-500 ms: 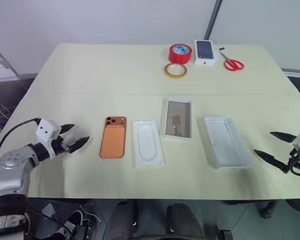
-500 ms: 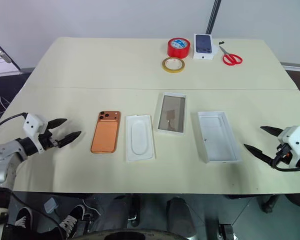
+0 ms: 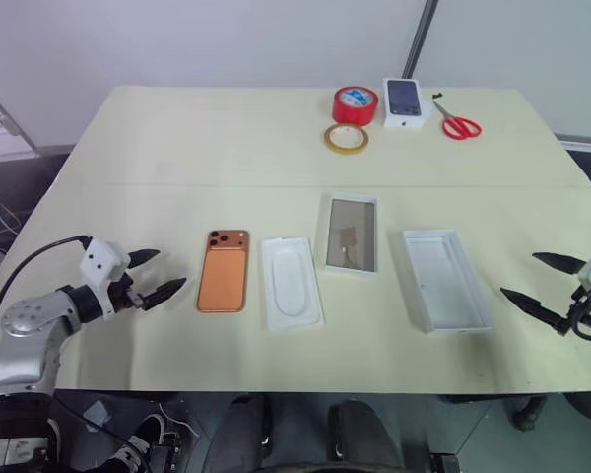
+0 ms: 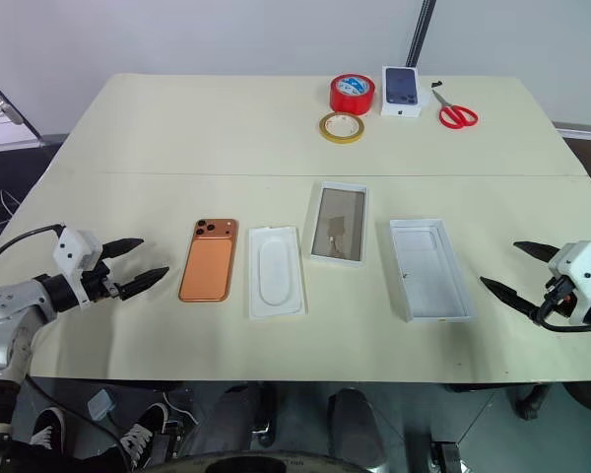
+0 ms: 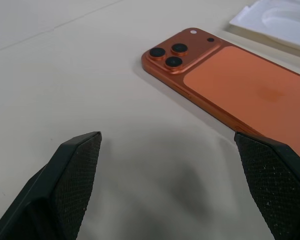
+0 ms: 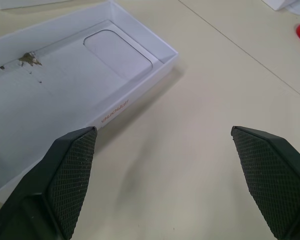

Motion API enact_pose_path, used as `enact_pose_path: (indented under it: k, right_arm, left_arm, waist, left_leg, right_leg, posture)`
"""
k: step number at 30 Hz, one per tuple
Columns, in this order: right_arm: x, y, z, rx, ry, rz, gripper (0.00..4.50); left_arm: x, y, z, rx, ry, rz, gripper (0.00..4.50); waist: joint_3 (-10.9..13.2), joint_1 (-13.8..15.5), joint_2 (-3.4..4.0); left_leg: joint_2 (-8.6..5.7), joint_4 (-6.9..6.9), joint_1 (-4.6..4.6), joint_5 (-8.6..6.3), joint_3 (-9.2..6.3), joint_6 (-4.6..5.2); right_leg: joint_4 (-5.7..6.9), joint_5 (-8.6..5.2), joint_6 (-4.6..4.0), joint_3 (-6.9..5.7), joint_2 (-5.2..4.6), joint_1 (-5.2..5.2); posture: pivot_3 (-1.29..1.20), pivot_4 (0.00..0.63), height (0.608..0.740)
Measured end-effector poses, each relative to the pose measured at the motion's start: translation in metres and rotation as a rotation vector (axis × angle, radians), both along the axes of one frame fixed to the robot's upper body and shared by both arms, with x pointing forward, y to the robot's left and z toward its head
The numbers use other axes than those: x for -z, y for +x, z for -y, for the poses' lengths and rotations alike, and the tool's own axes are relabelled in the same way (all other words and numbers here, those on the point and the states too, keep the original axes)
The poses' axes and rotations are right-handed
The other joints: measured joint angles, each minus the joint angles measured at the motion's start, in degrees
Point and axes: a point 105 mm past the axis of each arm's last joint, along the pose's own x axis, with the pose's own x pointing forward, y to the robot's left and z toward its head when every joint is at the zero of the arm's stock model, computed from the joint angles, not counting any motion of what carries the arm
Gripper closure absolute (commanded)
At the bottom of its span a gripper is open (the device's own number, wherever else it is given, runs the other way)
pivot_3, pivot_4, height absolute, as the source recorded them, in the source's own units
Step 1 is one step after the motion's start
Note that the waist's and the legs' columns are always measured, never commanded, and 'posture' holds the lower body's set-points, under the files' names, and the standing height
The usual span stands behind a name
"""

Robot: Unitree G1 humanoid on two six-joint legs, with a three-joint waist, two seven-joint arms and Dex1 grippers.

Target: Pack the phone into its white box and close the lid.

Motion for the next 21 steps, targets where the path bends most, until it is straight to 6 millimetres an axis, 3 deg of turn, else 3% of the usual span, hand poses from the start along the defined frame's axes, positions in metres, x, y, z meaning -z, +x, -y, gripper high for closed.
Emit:
enact_pose_path:
  k: [18, 21]
  right_arm:
    - [-0.006, 0.008, -0.022, -0.053, 0.013, -0.003, 0.0]
    - [-0.011, 0.01, -0.037, -0.108, 0.048, -0.02, 0.0]
  left_arm:
    - [-0.016, 0.004, 0.011, 0.023, -0.031, 0.036, 0.03]
    - [-0.022, 0.005, 0.02, 0.016, -0.083, -0.005, 0.03]
  waist:
    - [0.0, 0.07, 0.02]
    - [0.01, 0.03, 0.02]
  left_leg:
    - [0.0, 0.01, 0.0, 0.01, 0.0, 0.01]
    - [0.0, 0.01, -0.01, 0.01, -0.01, 0.02]
  right_leg:
    - [0.0, 0.0, 0.01, 0.0, 0.0, 0.02]
    - [0.02, 0.01, 0.01, 0.0, 0.01, 0.01]
  posture:
    - [0.0, 0.15, 0.728]
    - [0.0, 0.15, 0.728]
